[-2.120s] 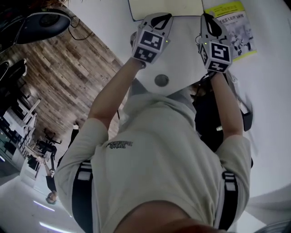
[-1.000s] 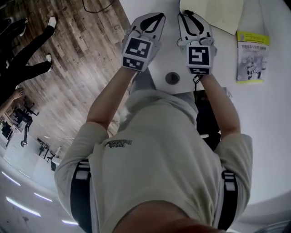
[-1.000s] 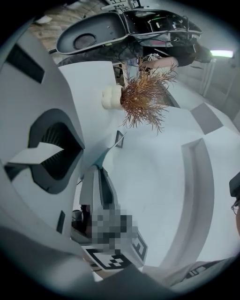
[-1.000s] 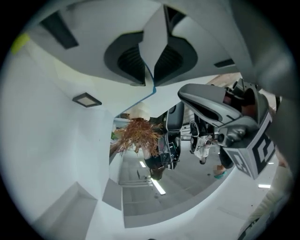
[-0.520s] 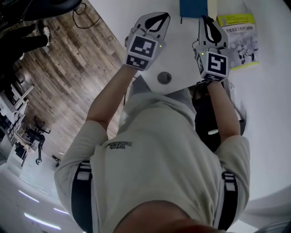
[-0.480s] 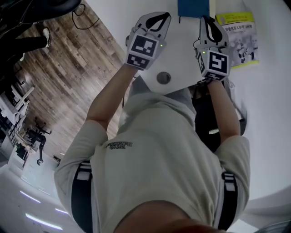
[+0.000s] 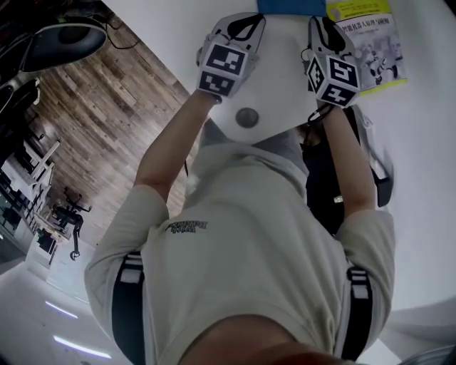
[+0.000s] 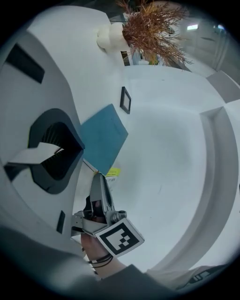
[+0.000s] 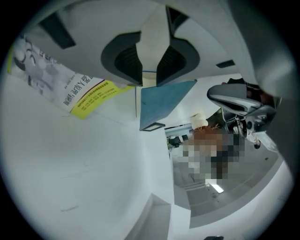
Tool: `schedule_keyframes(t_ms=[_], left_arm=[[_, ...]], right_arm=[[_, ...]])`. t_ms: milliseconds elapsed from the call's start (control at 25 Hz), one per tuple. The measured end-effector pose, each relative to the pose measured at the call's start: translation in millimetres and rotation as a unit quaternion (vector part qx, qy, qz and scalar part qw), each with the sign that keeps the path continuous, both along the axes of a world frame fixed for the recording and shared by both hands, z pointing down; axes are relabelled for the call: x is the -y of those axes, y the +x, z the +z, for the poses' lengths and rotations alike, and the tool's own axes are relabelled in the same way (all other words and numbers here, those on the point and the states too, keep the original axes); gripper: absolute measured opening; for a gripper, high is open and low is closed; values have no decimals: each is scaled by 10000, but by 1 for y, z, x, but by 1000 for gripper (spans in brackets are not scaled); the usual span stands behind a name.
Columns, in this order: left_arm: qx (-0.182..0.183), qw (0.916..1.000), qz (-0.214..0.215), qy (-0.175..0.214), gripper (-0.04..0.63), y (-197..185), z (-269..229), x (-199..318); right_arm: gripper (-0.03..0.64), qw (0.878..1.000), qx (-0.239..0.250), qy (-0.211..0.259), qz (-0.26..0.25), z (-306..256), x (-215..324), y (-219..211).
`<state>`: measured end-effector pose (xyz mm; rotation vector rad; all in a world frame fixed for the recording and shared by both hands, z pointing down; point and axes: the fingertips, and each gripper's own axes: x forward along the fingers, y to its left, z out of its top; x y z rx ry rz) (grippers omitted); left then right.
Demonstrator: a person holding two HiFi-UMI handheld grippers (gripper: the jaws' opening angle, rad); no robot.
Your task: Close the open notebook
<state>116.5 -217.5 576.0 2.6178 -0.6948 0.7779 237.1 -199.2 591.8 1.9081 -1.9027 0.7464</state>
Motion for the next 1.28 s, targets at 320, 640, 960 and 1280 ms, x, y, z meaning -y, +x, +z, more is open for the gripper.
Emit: schedule_keyframes(t_ms=[320,640,960,1280], left_arm=[[-158,9995,-160,240,8,-15,-45,-1],[-506,9961,-304,662,8,-30,-120,-17],[-767,9905,-301,1103,8,-54,-188,-51],[-900,9854,-395,1389,9,-81,-227,-81]], right_arm=[[49,9991,44,418,-50,-59,-14,-2],[6,9937,-280,1011,-388,-140,-26,-24],[6,9870,-399,1409,-661,-212,-55,-53],[5,9742,-711,1768,-1208,-254,-90,-85]])
